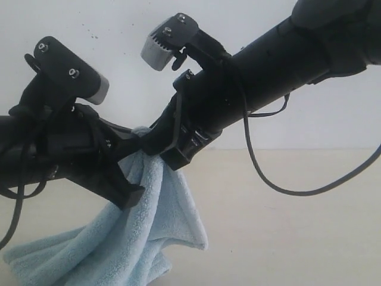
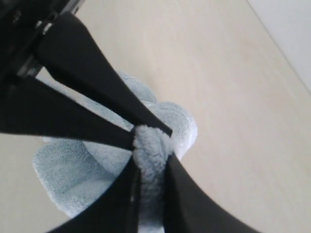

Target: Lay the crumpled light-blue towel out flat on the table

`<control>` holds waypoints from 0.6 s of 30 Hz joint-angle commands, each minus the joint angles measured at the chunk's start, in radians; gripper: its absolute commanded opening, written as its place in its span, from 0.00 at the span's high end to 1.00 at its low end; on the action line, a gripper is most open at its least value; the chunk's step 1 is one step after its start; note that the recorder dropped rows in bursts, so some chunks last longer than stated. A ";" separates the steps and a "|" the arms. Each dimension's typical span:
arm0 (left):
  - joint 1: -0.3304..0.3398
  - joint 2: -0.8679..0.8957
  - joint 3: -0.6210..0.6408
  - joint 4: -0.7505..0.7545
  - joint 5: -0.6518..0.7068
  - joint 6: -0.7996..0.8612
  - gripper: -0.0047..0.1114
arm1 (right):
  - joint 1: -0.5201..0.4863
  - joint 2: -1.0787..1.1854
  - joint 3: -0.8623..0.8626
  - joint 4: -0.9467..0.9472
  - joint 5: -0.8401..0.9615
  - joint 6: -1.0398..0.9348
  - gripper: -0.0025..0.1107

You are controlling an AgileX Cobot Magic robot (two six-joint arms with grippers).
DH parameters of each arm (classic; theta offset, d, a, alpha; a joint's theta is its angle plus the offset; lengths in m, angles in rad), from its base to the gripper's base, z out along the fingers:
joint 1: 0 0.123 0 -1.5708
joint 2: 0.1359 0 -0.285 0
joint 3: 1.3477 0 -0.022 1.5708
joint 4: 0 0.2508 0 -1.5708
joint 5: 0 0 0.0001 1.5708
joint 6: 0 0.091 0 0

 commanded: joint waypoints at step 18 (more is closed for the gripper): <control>-0.002 -0.049 0.003 0.002 -0.102 -0.008 0.49 | -0.318 -0.138 0.004 -0.194 -0.119 0.275 0.98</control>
